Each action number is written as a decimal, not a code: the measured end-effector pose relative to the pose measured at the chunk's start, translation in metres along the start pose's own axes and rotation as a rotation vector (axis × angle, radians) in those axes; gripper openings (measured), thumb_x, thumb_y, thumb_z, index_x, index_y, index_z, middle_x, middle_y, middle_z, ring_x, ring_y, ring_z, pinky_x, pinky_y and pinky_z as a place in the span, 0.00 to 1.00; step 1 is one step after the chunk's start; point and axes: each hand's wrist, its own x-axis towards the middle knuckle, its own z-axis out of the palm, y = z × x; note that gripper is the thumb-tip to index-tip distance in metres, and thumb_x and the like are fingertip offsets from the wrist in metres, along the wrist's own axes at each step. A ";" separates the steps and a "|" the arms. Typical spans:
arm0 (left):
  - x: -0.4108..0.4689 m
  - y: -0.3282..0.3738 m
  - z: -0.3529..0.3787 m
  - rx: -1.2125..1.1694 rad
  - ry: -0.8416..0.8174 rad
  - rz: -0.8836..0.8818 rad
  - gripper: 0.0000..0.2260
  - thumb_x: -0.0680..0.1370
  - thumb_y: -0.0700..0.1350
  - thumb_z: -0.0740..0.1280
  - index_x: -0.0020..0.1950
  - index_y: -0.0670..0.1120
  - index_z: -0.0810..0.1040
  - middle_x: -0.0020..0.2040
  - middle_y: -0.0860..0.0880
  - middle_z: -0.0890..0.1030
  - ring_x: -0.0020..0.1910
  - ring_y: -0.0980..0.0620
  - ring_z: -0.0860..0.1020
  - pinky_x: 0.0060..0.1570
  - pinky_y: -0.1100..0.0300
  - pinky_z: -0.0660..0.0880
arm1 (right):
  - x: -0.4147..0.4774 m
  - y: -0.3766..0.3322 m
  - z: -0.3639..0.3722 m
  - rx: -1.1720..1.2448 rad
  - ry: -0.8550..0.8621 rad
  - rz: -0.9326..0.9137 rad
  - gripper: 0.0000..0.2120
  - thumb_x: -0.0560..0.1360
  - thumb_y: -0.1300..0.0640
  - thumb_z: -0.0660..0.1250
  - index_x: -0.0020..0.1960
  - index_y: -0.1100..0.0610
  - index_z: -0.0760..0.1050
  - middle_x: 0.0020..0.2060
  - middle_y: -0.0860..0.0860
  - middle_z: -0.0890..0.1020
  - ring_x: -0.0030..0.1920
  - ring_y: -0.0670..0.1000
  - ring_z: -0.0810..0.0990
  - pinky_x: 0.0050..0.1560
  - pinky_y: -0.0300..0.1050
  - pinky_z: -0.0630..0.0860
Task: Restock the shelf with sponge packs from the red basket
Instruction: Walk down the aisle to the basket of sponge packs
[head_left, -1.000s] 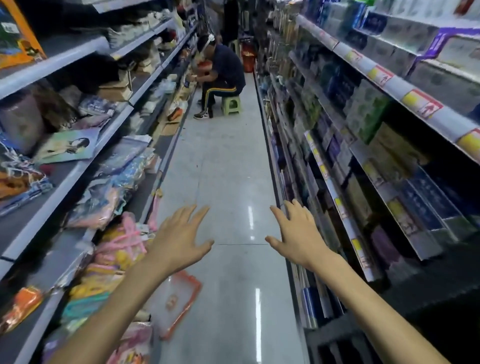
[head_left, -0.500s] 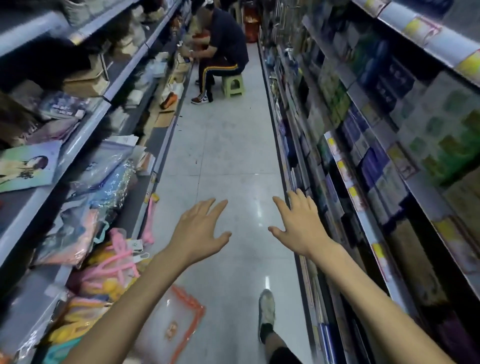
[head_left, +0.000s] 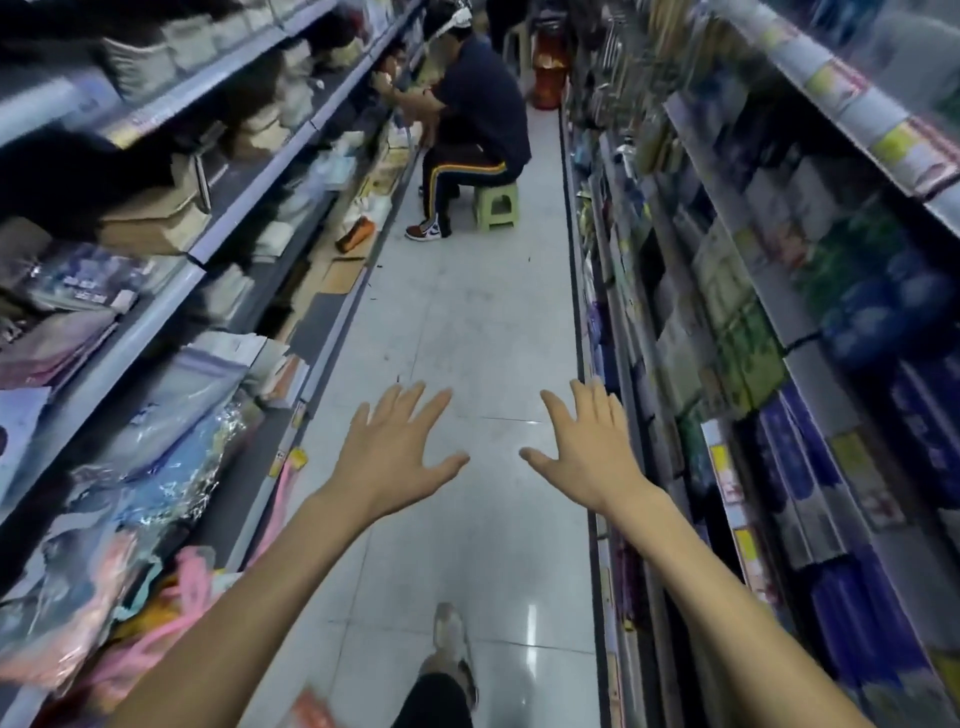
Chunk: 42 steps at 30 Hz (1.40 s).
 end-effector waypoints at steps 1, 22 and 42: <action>0.023 -0.007 0.000 0.009 -0.006 -0.007 0.43 0.71 0.76 0.46 0.83 0.61 0.48 0.85 0.50 0.52 0.83 0.45 0.49 0.79 0.40 0.52 | 0.025 0.004 -0.001 0.005 -0.005 0.001 0.41 0.78 0.32 0.60 0.83 0.51 0.51 0.82 0.61 0.48 0.82 0.65 0.37 0.80 0.61 0.40; 0.544 -0.137 -0.082 0.051 0.060 0.095 0.41 0.73 0.73 0.49 0.84 0.59 0.44 0.85 0.48 0.50 0.83 0.43 0.47 0.79 0.38 0.48 | 0.538 0.059 -0.086 0.022 0.080 0.000 0.43 0.77 0.31 0.62 0.84 0.49 0.50 0.83 0.60 0.47 0.82 0.61 0.38 0.81 0.61 0.41; 1.065 -0.138 -0.145 0.131 0.023 0.137 0.39 0.77 0.70 0.55 0.84 0.58 0.45 0.85 0.46 0.48 0.83 0.41 0.46 0.79 0.37 0.51 | 1.030 0.194 -0.176 -0.022 0.018 0.030 0.43 0.78 0.31 0.60 0.84 0.49 0.47 0.83 0.58 0.45 0.82 0.61 0.37 0.80 0.61 0.40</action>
